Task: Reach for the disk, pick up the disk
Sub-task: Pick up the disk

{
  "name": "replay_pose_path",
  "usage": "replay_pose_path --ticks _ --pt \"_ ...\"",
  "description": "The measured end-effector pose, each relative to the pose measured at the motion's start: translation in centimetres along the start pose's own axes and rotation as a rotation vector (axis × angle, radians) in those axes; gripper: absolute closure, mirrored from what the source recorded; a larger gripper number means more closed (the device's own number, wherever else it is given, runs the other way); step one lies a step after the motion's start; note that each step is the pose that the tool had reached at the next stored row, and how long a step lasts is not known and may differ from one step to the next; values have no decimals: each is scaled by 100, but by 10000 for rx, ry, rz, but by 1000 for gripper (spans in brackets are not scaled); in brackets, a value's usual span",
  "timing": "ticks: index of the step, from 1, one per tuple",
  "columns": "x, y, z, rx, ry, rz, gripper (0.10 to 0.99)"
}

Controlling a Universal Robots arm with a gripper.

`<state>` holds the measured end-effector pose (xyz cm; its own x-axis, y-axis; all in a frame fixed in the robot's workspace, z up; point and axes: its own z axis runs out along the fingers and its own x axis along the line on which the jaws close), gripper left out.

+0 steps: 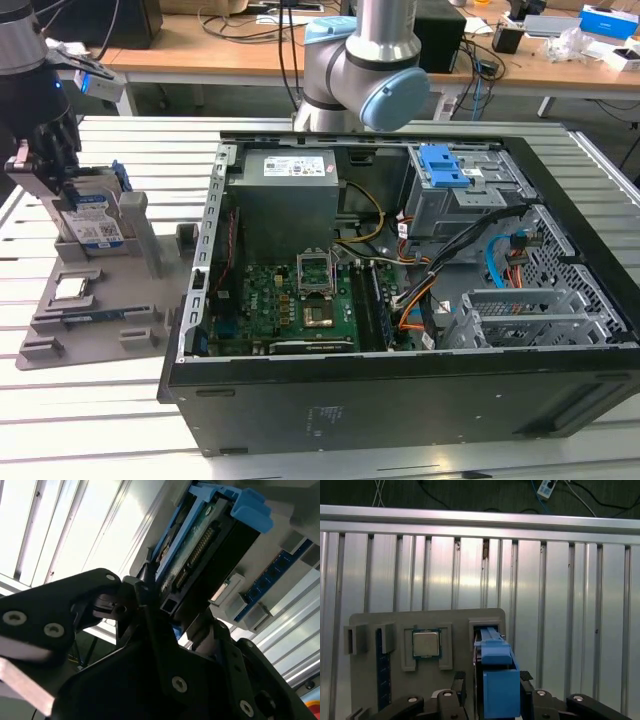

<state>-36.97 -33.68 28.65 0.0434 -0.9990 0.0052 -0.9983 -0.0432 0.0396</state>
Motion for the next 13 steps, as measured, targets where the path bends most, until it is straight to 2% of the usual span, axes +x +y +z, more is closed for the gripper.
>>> replay_pose_path --ticks 2,3,13 --pt "0 0 0 0 0 1 686" --pt "0 0 1 0 1 0 722" --pt "0 0 3 -1 0 0 722"
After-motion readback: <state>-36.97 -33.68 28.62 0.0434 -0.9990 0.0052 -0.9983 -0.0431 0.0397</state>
